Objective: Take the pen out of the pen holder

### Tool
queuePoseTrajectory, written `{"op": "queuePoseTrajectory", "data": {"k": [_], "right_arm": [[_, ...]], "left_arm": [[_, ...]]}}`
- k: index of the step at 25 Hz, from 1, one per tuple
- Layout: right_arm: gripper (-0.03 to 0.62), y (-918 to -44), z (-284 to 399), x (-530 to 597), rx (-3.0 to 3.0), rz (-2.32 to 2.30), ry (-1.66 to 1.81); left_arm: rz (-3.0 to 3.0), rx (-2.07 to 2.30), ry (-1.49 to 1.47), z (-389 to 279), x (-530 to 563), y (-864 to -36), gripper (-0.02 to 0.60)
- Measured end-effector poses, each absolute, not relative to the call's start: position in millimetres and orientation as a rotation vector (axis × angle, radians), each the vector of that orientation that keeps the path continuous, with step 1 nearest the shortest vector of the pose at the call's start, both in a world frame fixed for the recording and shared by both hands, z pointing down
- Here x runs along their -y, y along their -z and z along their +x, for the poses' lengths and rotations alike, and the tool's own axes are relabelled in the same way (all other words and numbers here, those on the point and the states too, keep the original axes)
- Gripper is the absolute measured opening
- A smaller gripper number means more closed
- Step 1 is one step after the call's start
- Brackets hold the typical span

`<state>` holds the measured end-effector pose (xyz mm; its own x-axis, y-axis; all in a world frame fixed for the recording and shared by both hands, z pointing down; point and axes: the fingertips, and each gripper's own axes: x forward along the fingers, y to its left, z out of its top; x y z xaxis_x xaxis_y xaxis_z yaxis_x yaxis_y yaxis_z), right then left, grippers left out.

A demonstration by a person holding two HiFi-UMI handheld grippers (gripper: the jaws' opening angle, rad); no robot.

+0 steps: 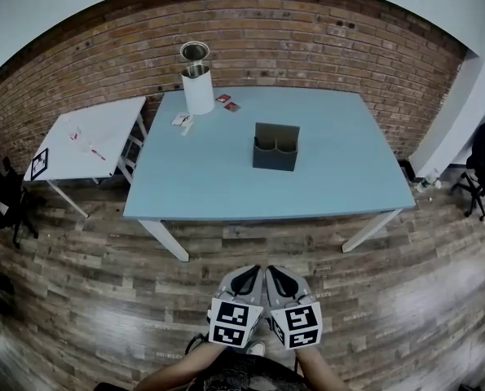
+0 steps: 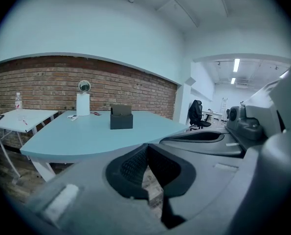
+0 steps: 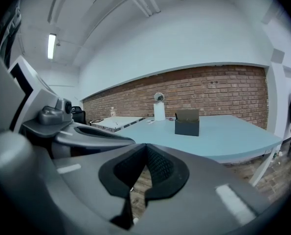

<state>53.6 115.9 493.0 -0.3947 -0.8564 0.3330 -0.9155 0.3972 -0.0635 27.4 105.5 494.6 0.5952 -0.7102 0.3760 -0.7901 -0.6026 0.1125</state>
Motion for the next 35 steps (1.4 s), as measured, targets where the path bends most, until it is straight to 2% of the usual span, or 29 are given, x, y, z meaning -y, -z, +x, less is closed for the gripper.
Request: {"op": "queuePoseTrajectory", "data": {"k": [35], "right_arm": [[0.005, -505.6, 44.7, 78.5, 2.316, 1.602, -0.383]], "left_arm": [[2.581, 1.094, -0.448, 21.1, 90.2, -508.3, 0.005]]}}
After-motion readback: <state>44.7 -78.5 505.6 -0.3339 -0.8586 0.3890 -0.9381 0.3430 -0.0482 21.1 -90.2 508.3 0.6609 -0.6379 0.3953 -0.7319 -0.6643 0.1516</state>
